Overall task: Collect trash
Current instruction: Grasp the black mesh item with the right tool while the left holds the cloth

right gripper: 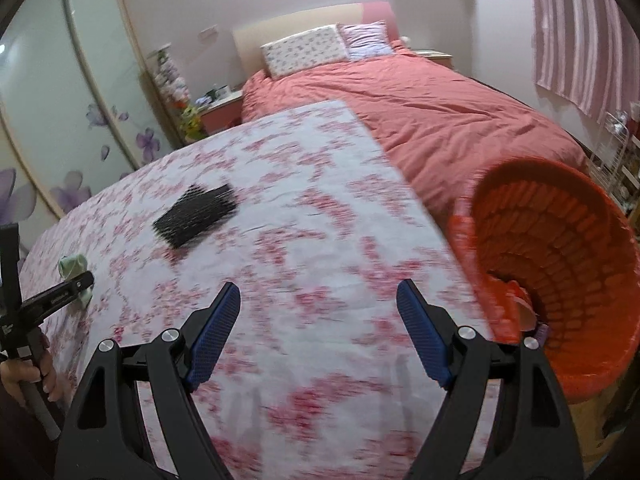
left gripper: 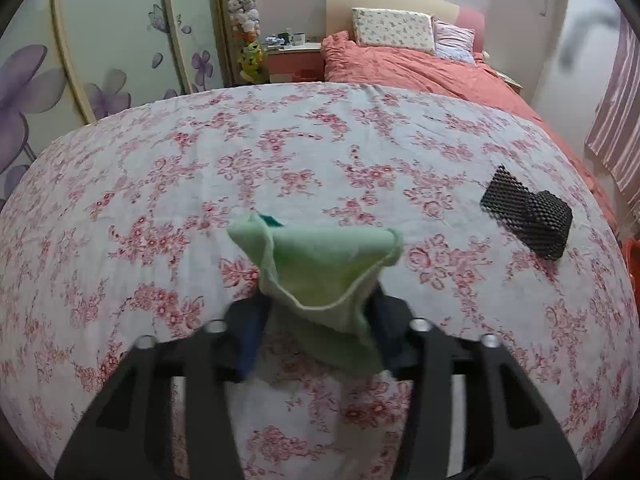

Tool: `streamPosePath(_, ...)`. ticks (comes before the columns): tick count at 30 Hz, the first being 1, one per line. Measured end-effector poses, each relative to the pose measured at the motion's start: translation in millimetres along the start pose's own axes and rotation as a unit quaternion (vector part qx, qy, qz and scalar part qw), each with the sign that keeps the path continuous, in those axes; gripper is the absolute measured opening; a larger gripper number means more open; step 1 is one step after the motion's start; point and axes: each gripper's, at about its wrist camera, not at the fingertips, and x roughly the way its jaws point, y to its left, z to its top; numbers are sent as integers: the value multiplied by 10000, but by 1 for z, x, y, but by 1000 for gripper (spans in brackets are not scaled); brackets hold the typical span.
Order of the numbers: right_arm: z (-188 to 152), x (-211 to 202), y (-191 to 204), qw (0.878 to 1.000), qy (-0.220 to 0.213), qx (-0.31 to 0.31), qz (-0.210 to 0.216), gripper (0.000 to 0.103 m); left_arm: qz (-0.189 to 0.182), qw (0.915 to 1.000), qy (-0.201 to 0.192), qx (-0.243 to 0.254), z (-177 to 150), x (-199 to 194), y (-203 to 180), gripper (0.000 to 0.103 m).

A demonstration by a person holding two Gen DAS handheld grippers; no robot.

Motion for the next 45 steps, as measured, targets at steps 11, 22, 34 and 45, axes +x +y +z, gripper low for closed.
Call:
streamPosePath(11,16,31,50,9995,19,-289,121,89,-303,9995,83,-85,-3,5,6,82)
streamPosePath(22,50,88,94,9990,200,-384,113,90,-143,9997,201,-40,-2,10,3,94)
streamPosePath(34,42,89,84,9973,490,-538,40,10,-138,9996,239,-55,-3,12,4,99)
streamPosePath(45,15,46,27,9991,391,5,-174,7,-139,9996,238,-52,-3,12,4,99)
